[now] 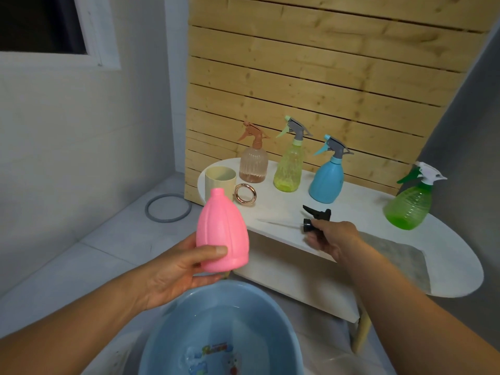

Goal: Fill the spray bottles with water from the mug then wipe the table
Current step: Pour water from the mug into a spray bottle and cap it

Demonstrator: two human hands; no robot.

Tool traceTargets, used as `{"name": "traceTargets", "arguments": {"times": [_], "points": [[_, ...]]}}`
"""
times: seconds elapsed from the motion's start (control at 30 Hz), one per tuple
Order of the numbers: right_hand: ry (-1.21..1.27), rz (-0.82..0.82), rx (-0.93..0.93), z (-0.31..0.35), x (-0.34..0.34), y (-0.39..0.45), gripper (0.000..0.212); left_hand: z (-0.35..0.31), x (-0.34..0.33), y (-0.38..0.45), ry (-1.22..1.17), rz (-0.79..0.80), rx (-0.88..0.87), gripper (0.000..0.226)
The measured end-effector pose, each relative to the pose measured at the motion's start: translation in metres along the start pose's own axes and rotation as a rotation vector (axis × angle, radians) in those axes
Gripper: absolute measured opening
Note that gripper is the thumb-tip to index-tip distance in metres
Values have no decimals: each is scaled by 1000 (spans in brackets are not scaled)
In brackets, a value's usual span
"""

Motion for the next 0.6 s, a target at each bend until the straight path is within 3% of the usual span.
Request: {"name": "traceTargets", "arguments": {"times": [0.33,0.5,0.6], "points": [[-416,-153,165,6,8,5,28,8,11,9,177,-75,-63,111],[-701,-317,356,37,3,-22,35,4,14,13,275,-138,-126,115],[-582,-299,562,60,-17,-38,31,0,12,14,272,-156,-143,108]]}}
Point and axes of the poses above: each hand's wrist, its own y-axis towards the middle knuckle, its own x-axis out of the back of the hand, z = x × y, the point moved 8 cm from there along y, towards the middle knuckle, and after that the axes turned 4 degrees about -y, right-handed, at the moved point
